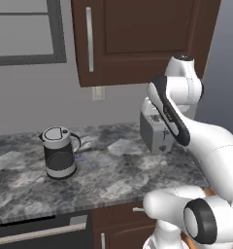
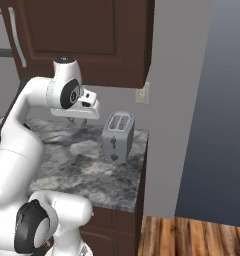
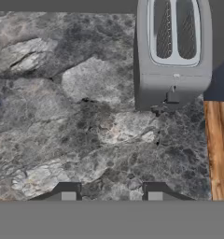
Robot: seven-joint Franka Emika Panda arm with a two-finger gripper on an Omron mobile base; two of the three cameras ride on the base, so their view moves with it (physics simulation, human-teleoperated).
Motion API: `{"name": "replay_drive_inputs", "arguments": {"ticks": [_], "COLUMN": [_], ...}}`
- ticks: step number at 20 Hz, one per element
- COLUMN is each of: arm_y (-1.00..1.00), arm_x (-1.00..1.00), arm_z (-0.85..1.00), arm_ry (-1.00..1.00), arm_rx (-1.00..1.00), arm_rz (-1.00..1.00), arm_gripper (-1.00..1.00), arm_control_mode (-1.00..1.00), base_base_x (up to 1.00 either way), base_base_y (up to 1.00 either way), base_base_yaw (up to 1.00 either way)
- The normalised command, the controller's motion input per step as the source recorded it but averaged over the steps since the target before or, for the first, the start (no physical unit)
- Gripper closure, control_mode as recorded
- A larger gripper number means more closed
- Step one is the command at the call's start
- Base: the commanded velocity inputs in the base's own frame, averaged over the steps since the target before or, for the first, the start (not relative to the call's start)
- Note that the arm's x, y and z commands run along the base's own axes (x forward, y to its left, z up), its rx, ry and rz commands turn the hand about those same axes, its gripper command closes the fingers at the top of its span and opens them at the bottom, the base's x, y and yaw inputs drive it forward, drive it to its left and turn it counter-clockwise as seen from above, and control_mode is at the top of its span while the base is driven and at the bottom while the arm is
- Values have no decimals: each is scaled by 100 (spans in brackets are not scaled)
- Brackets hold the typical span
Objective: Navigate to the stand mixer.
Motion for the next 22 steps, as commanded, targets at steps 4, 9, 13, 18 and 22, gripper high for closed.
{"name": "replay_drive_inputs", "arguments": {"ticks": [4, 9, 13, 18, 22], "arm_y": [1, 3, 8, 0, 4], "arm_x": [-69, -100, -100, -85, -62], "arm_z": [0, 14, 26, 13, 6], "arm_ry": [-10, -33, -45, -26, -17], "arm_rx": [0, -3, -9, -3, 1], "arm_rz": [0, 0, 0, 0, 0], "arm_gripper": [-100, -100, -100, -100, -100], "arm_control_mode": [-100, -100, -100, -100, -100], "base_base_x": [0, 0, 0, 0, 0], "base_base_y": [0, 0, 0, 0, 0], "base_base_yaw": [0, 0, 0, 0, 0]}}
